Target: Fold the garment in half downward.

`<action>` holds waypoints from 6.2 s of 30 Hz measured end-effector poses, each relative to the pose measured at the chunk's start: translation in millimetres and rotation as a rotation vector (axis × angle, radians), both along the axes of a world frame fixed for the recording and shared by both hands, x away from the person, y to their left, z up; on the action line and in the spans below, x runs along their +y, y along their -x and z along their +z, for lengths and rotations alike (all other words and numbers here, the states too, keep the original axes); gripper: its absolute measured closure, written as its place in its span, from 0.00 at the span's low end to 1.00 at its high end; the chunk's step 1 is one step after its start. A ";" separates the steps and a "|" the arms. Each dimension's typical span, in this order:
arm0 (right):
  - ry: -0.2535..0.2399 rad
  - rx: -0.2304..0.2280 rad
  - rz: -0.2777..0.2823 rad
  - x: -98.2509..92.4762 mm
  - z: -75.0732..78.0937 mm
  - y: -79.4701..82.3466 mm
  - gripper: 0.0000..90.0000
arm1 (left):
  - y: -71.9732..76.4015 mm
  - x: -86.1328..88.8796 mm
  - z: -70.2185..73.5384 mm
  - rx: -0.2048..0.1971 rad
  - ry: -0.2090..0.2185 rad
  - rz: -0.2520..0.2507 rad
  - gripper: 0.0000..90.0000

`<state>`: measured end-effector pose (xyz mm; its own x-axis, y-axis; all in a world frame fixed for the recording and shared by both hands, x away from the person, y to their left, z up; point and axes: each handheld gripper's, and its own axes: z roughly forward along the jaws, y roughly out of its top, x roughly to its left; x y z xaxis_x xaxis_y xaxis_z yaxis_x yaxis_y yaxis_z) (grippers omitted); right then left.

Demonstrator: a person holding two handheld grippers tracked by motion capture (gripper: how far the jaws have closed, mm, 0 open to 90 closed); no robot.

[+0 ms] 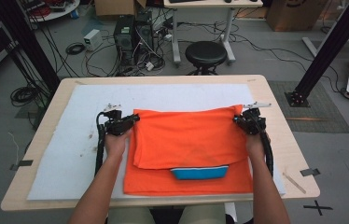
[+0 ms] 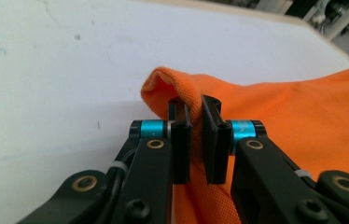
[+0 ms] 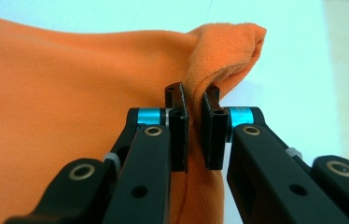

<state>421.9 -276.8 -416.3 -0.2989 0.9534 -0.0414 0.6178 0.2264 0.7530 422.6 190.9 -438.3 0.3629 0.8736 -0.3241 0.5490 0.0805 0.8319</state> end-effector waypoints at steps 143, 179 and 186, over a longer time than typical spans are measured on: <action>-0.079 0.012 0.121 -25.4 -12.5 164.9 1.00 | 162.0 6.6 -7.9 0.041 -0.027 -0.281 0.97; -0.136 0.049 -0.005 -28.1 -3.5 55.8 0.33 | 40.6 9.6 18.5 -0.024 0.000 -0.152 0.37; -0.123 0.107 -0.027 -27.7 -10.7 26.5 0.29 | 15.9 3.2 3.6 0.044 -0.058 -0.106 0.37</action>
